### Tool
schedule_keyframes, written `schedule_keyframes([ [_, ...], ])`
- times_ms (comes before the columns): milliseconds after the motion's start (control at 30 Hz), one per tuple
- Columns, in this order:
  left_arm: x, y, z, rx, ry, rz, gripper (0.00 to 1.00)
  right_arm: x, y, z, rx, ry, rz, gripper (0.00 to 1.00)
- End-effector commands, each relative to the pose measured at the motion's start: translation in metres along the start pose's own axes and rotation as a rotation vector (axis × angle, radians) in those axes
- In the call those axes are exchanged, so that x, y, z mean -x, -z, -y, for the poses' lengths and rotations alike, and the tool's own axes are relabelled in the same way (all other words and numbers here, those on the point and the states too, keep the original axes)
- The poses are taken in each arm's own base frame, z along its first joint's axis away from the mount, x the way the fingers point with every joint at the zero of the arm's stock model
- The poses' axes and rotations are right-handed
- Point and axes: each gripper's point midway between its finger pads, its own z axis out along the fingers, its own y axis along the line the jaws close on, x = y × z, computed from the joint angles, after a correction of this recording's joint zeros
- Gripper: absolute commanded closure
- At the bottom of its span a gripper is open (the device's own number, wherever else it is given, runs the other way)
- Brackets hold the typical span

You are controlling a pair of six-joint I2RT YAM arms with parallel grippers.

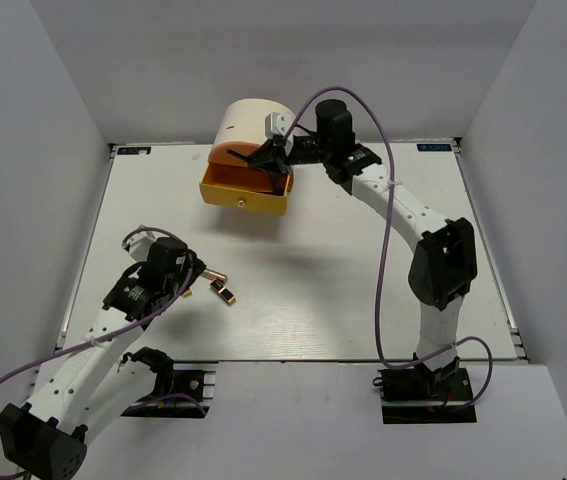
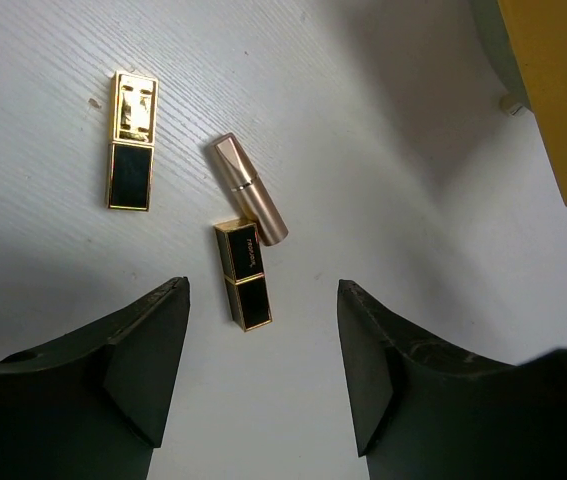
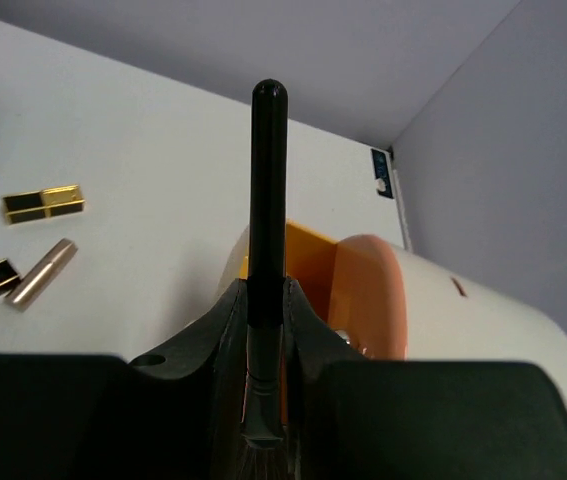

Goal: Organize the makeup

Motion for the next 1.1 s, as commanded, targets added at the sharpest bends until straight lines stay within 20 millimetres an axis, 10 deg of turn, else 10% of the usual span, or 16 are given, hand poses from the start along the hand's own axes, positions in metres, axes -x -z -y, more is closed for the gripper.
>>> schedule_keyframes([
  [0, 0.003, 0.004, -0.007, 0.017, 0.036, 0.024, 0.29, 0.025, -0.008, 0.039, -0.145, 0.116, 0.063, 1.00],
  [500, -0.001, 0.003, -0.008, 0.006, 0.079, 0.018, 0.29, -0.069, -0.026, 0.055, -0.252, -0.031, -0.180, 0.99],
  [633, -0.002, 0.001, -0.005, 0.004, 0.077, 0.012, 0.29, -0.072, -0.022, 0.047, -0.239, -0.065, -0.209, 0.54],
  [800, -0.005, -0.001, 0.000, -0.002, 0.067, -0.001, 0.29, -0.042, -0.018, 0.053, -0.252, -0.066, -0.164, 0.51],
  [967, -0.005, -0.001, -0.002, 0.001, 0.066, 0.001, 0.29, -0.008, -0.012, 0.045, -0.196, -0.092, -0.071, 0.79],
  [1000, -0.005, -0.001, -0.002, -0.003, 0.068, 0.001, 0.29, -0.010, -0.014, 0.033, -0.142, -0.103, -0.056, 1.00],
  [1067, -0.005, -0.001, -0.003, -0.007, 0.071, 0.003, 0.29, -0.006, -0.014, -0.004, 0.056, -0.091, 0.001, 1.00],
])
